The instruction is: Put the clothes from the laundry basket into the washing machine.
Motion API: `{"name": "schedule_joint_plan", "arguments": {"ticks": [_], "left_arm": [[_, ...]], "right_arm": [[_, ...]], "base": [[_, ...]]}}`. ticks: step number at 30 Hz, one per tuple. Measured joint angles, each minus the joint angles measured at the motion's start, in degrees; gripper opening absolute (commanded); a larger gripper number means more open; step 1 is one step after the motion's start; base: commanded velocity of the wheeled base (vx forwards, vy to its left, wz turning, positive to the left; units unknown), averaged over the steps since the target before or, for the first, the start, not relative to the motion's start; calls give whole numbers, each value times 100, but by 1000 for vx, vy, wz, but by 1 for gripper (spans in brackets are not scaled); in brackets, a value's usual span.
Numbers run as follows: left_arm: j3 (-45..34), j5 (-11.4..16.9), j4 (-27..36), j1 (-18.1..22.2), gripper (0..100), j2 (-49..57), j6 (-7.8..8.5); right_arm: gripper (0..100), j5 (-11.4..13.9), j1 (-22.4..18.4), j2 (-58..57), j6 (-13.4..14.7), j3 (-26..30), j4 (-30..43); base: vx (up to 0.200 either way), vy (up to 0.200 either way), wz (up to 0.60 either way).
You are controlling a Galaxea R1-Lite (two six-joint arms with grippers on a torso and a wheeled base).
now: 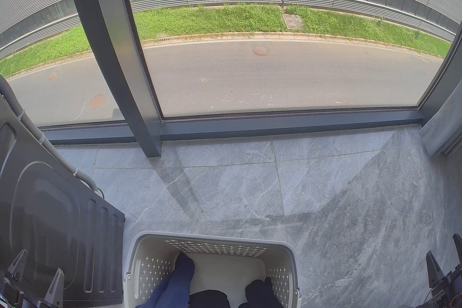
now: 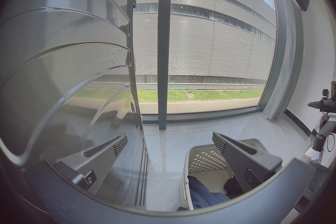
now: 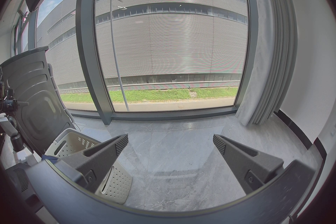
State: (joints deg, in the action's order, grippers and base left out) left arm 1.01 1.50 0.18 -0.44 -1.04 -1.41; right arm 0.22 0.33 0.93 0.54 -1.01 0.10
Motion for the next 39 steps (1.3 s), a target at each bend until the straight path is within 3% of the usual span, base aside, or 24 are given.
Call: {"name": "schedule_joint_plan", "arguments": {"ticks": [39], "left_arm": [[0,0,0,-2,100,0,11]], "right_arm": [[100,2,0,0,-2,0,0]], "base": [[-190,0,0]]}}
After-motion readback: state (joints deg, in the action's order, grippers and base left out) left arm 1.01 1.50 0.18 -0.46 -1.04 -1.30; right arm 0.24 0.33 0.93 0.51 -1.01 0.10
